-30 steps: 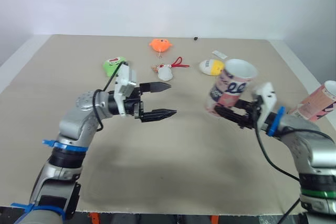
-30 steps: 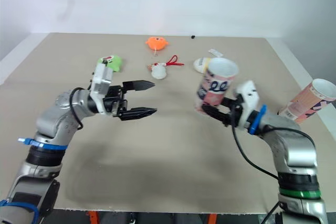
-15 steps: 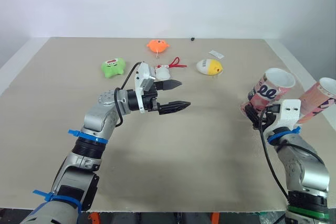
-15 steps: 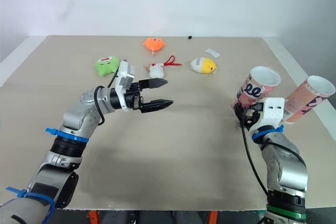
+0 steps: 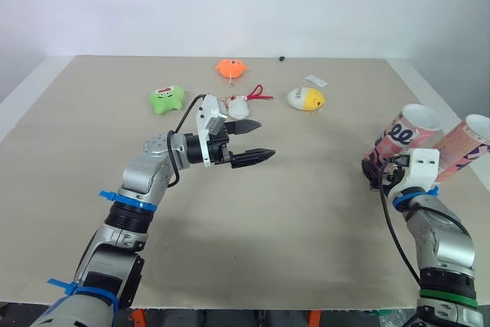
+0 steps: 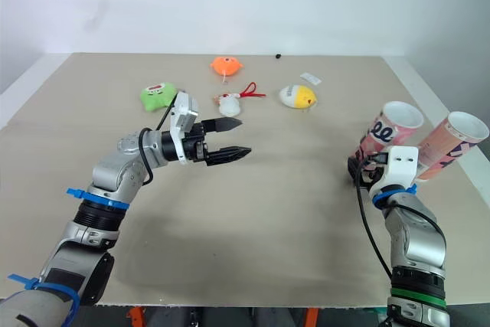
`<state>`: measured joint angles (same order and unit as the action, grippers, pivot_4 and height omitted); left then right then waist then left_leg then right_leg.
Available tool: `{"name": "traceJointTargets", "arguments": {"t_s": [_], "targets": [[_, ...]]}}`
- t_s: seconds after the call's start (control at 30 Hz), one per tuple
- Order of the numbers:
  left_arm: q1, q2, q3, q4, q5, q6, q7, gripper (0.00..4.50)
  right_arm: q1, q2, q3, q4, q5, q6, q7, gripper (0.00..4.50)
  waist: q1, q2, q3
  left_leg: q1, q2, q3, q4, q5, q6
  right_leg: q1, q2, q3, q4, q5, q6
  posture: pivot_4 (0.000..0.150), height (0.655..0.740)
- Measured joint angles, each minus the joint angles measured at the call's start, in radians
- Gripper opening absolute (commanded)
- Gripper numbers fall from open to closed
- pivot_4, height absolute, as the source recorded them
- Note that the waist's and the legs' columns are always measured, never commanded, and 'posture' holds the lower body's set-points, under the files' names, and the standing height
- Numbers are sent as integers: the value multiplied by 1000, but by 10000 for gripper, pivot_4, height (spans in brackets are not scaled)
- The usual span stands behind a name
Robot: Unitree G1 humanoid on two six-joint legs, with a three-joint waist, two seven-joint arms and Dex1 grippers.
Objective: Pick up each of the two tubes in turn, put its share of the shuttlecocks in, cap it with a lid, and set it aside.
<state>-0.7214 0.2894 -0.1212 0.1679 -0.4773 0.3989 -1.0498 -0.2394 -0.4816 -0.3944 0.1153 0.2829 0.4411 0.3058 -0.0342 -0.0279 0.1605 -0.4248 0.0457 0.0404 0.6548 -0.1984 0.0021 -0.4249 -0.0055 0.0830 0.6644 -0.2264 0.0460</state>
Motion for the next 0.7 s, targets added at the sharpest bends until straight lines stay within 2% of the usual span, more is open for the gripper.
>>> {"name": "traceJointTargets", "arguments": {"t_s": [0.27,0.43,0.6,0.7], "targets": [[2,-6,0,0,0,-1,7,45000,30,-22,-2,-12,30,43,39,43600,-3,0,0,0,0,0,-1,0,0,0,0,0,0,0,1,1500,7400],[3,-3,0,0,15,-5,19,45000,104,-116,-3,-62,43,83,108,43600,-2,0,0,0,0,0,-1,0,0,0,0,0,0,-1,1,1500,7400],[36,35,6,-3,15,45,25,45000,180,-248,-8,-129,93,151,250,43600,-6,1,0,1,0,0,-2,0,0,0,0,0,0,-1,0,1500,7400],[115,111,13,-49,-7,136,17,45000,271,-323,-8,-259,187,191,420,43600,-16,1,0,2,1,-1,-4,-1,1,0,2,0,0,-2,-1,1500,7400]]}}
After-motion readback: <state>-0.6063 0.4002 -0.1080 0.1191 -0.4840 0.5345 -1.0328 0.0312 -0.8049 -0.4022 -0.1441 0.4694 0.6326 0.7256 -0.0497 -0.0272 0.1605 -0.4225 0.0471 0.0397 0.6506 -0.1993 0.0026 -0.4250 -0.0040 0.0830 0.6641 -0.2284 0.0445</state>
